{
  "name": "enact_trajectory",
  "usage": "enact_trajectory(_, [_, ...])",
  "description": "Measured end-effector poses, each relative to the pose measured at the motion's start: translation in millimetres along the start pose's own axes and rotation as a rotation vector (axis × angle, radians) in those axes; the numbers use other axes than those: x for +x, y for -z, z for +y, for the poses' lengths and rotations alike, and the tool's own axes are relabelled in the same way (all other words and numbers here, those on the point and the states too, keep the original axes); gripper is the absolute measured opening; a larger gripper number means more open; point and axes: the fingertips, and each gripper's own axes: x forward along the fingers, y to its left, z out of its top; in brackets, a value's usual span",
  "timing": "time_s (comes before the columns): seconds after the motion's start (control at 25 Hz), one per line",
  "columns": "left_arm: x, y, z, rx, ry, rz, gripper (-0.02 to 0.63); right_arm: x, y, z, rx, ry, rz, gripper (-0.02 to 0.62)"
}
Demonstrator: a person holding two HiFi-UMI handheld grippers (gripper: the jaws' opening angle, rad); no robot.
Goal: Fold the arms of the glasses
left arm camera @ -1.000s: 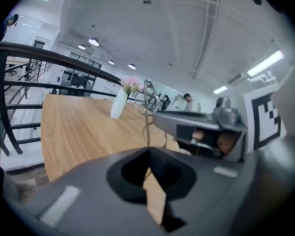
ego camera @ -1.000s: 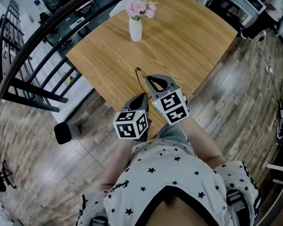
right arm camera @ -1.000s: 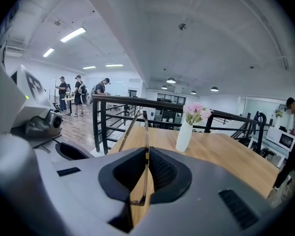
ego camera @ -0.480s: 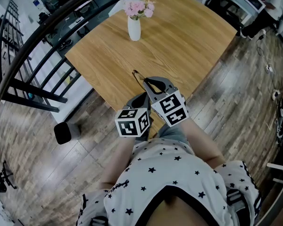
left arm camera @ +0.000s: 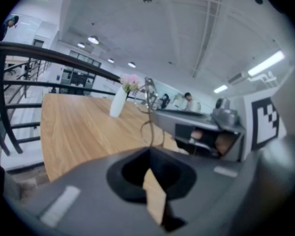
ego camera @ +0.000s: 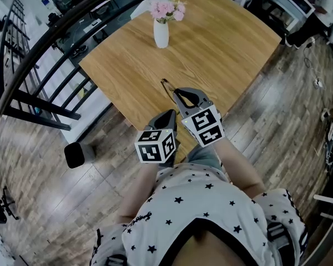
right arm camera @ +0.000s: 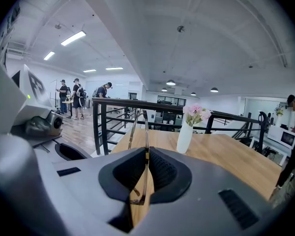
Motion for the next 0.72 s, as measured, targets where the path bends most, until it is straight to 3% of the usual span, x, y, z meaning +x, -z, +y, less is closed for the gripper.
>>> enact_trajectory(0.72, [-23.9, 5.2, 44.1, -0.053, -0.101, -0.047, 0.008, -3.9, -11.6, -35.3, 0.004, 0.1, -0.039, 0.032])
